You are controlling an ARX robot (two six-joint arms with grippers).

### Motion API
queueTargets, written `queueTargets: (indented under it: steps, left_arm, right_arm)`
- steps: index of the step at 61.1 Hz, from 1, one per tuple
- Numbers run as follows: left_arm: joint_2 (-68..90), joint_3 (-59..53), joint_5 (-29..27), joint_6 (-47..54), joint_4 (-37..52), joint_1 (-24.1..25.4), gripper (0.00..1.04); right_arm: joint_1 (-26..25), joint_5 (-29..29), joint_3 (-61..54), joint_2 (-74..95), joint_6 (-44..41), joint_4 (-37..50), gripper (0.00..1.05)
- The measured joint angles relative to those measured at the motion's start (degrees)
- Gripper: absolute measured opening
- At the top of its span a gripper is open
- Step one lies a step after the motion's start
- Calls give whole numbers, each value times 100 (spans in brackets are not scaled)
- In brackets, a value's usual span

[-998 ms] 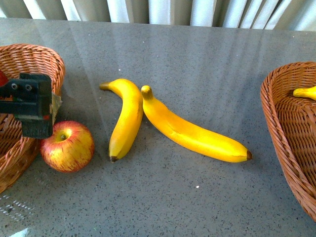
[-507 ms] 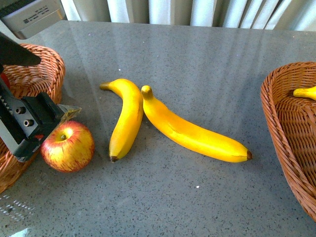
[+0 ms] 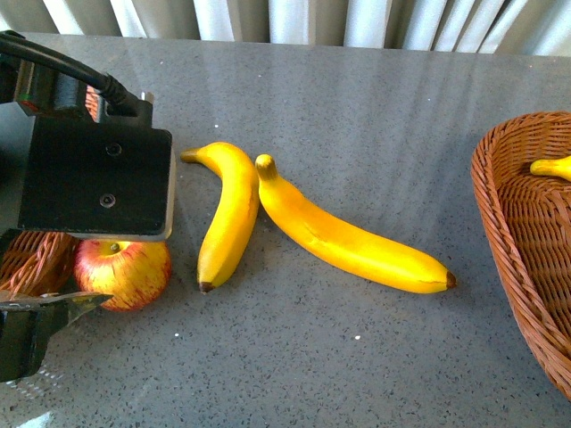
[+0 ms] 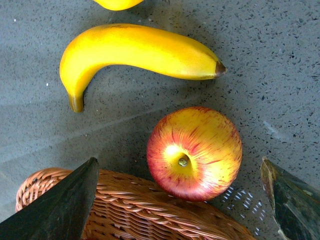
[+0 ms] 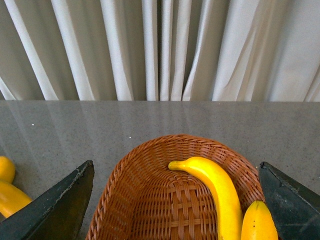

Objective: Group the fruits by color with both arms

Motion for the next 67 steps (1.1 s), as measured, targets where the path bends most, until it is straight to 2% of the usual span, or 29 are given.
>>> queueTargets:
  steps: [22,67]
  left_arm:
    - [581,140,-293,321,83,-219,96]
    - [1558,605,-649,675,-76,-315,96]
  right_arm:
    - [0,0,0,0,0,0,96]
    - [2,0,0,0,0,2,96]
